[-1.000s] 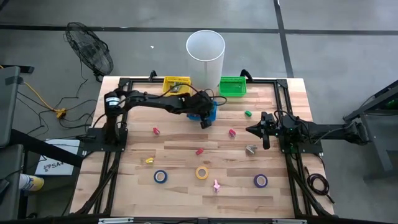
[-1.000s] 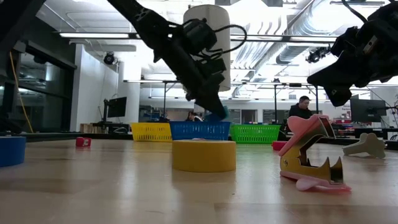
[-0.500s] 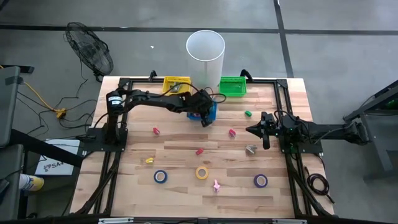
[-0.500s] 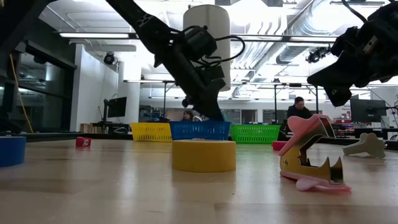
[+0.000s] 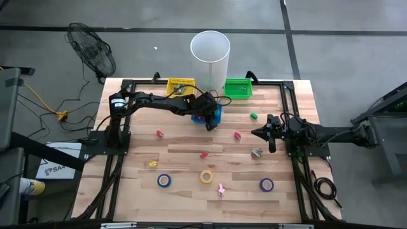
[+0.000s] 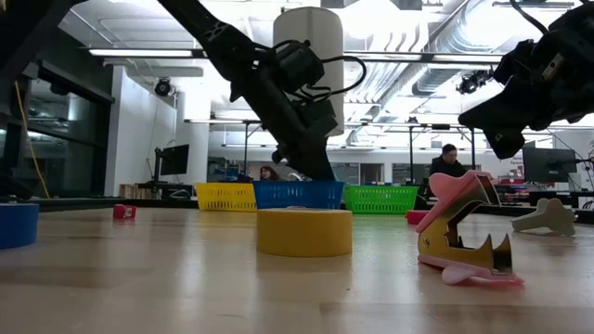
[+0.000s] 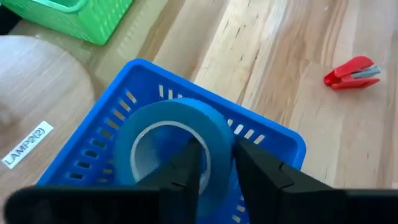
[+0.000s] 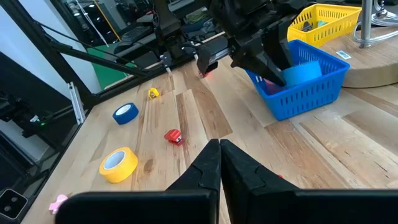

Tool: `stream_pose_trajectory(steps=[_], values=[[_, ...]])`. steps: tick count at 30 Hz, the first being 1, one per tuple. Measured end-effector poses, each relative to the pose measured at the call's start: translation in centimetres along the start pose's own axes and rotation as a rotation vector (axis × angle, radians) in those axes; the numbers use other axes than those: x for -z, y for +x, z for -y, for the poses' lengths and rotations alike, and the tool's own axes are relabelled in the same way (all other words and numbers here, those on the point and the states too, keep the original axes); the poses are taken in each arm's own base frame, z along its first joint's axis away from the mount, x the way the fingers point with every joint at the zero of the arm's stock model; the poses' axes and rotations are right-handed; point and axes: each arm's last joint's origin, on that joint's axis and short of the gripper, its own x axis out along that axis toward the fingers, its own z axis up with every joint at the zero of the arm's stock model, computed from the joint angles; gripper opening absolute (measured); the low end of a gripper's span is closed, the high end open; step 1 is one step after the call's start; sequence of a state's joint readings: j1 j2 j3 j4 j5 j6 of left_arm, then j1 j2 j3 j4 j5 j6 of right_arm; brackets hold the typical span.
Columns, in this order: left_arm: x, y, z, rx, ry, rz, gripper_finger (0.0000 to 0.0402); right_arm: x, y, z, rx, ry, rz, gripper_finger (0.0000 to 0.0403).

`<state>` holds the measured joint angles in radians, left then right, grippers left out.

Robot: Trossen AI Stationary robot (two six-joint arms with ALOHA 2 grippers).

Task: Pick and place Stapler, Stapler remover, tape
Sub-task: Put the light blue tape into the blue basket, then put the blue tape into the blue basket

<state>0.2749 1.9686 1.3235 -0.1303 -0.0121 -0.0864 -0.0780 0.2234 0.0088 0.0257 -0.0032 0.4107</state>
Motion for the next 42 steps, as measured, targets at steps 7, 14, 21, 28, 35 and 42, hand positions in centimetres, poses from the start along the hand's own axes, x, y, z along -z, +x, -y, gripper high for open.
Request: stream_pose_trajectory(steps=[7,14,21,28,35,42], values=[[0.0,0.0,0.1,0.03,0.004,-0.002,0.0163,0.0,0.0,0.0,0.0,0.0,0.0,0.0],[-0.6,-1.1,0.0,-0.001,0.009,0.02,0.0173,0.0,0.0,0.0,0.0,0.0,0.0,0.0],[-0.3,-1.9,-0.2,-0.085,0.009,-0.035,0.0174,0.0,0.0,0.0,0.0,0.0,0.0,0.0],[0.2,-2.8,-0.6,-0.192,0.023,-0.113,0.0174,0.0,0.0,0.0,0.0,0.0,0.0,0.0],[0.7,-6.0,-1.0,-0.324,0.046,-0.236,0.0174,0.0,0.0,0.0,0.0,0.0,0.0,0.0],[1.4,-9.0,-0.2,-0.305,0.056,-0.36,0.0174,0.0,0.0,0.0,0.0,0.0,0.0,0.0]])
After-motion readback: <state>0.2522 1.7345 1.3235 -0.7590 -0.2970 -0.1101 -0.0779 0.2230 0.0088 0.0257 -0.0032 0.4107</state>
